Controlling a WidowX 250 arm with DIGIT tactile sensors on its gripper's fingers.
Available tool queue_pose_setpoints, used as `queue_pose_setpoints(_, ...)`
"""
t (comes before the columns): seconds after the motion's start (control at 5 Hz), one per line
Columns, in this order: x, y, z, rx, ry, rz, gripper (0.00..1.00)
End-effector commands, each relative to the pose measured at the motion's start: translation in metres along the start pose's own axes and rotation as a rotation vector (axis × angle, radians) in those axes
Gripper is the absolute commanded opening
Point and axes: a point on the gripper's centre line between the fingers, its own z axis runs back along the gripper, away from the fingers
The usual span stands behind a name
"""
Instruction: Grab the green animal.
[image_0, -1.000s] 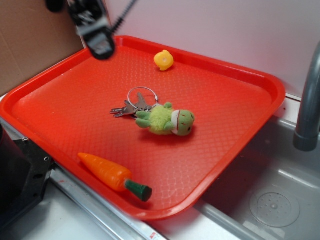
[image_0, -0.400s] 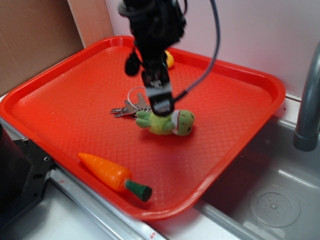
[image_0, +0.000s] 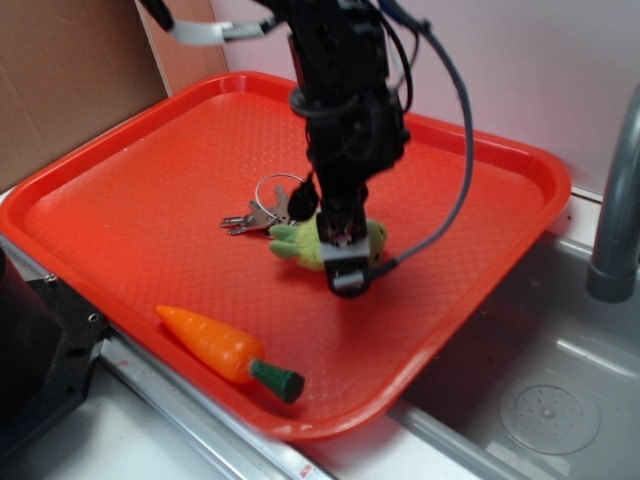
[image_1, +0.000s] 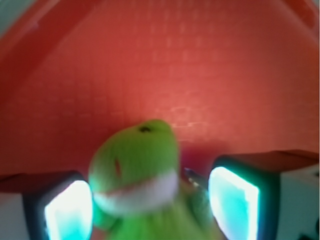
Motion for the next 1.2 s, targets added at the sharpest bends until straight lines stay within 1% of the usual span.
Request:
queue_pose_setpoints(0.0,0.003,-0.005,0.0,0.019,-0.019,-0.042,0.0)
queue_pose_setpoints(0.2,-0.001,-0.001,0.009,-0.002,-0.022,-0.017,0.0)
queue_pose_setpoints(0.4,-0.005,0.006,0.035,0.002,-0.028,0.072,0.0)
queue_pose_setpoints(0.6,-0.014,0.022,0.076,0.014,-0.008,0.311,0.0)
queue_pose_setpoints(0.8,-0.036,0.034,0.111,0.013,-0.014,0.528,0.0)
queue_pose_setpoints(1.0,-0.068,0.041,0.142,0.017,-0.046,0.702,0.0)
